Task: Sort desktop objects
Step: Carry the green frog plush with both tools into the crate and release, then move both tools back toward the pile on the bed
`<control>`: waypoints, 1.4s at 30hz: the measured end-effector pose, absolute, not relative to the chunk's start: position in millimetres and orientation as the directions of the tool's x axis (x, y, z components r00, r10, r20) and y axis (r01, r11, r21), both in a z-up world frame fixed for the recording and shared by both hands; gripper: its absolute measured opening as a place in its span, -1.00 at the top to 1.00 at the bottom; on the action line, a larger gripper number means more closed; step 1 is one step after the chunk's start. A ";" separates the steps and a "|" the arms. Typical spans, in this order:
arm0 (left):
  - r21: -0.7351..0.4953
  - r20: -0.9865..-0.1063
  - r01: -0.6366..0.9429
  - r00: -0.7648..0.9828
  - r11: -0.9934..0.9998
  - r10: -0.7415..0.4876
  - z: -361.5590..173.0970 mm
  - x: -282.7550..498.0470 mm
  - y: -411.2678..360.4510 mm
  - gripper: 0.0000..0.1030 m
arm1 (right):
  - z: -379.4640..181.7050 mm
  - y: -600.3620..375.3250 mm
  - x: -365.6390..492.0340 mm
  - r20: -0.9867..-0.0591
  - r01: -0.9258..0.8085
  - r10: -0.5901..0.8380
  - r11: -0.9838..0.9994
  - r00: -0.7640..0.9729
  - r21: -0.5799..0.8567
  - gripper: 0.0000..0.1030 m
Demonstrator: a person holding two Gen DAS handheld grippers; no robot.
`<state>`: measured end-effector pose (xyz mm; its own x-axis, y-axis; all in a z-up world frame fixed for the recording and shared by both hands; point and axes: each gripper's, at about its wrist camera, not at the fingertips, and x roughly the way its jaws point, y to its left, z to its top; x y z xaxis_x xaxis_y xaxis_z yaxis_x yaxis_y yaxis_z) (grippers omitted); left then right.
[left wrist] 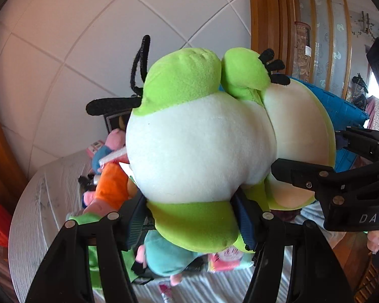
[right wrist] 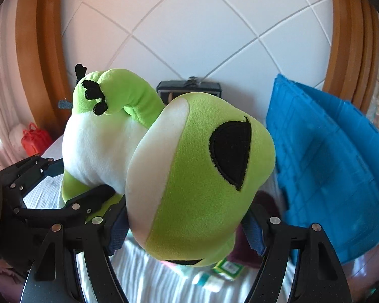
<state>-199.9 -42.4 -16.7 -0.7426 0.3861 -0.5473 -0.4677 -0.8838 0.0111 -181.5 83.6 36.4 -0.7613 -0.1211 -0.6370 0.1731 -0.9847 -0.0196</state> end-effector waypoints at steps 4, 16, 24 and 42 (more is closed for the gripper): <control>0.027 -0.490 -0.500 -0.761 -0.865 0.425 19.9 -217.9 32.4 -0.20 | 72.0 160.8 -192.0 -0.570 0.128 -0.081 -0.991 -0.817 -0.042 -0.48; 0.061 -0.490 -0.639 -0.688 -0.767 0.534 73.9 -245.4 247.0 -0.20 | 128.9 382.9 -199.2 -0.493 -0.059 0.056 -0.998 -0.868 -0.009 -0.48; 0.082 -0.613 -0.707 -0.592 -0.703 0.523 57.3 -257.4 356.3 -0.22 | 103.5 488.9 -203.0 -0.546 -0.169 0.088 -0.981 -0.833 0.099 -0.48; 0.097 -0.721 -0.726 -0.522 -0.680 0.455 44.7 -257.0 375.7 -0.31 | 74.4 509.5 -230.7 -0.533 -0.381 0.358 -0.922 -0.767 -0.071 -1.00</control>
